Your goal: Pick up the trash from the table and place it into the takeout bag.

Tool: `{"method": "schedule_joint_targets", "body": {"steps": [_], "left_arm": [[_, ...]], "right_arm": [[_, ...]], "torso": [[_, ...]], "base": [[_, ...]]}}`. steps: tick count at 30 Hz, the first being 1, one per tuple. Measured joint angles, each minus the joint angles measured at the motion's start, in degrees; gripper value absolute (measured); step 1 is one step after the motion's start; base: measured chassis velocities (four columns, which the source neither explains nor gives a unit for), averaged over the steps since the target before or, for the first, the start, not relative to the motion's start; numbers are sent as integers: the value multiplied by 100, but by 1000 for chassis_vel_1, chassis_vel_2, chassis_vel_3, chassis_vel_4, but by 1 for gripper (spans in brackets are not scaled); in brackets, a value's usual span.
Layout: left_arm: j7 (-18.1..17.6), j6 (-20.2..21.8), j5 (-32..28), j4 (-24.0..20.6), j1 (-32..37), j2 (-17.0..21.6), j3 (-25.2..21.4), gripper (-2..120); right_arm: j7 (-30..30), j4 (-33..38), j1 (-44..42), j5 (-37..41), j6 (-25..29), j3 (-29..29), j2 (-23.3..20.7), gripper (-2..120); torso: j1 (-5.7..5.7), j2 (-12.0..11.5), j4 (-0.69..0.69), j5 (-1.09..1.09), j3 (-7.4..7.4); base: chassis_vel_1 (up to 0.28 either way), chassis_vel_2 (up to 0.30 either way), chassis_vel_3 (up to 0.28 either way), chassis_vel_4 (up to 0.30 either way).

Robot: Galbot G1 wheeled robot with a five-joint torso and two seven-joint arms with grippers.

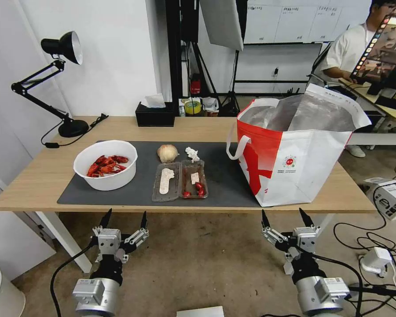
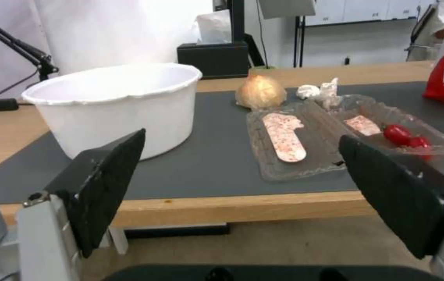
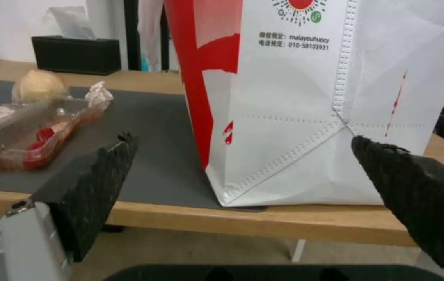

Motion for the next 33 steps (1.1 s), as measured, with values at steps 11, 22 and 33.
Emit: {"method": "schedule_joint_targets", "body": {"steps": [11, 22, 33], "left_arm": [[0, 0, 0, 0, 0, 0, 0, 100], [0, 0, 0, 0, 0, 0, 0, 100], [0, 0, 0, 0, 0, 0, 0, 100]], "right_arm": [[-1, 0, 0, 0, 0, 0, 0, 100], [0, 0, 0, 0, 0, 0, 0, 100], [0, 0, 0, 0, 0, 0, 0, 100]], "torso": [[0, 0, 0, 0, 0], [0, 0, 0, 0, 0], [0, 0, 0, 0, 0]], "base": [[0, 0, 0, 0], [0, 0, 0, 0], [0, 0, 0, 0]]}}
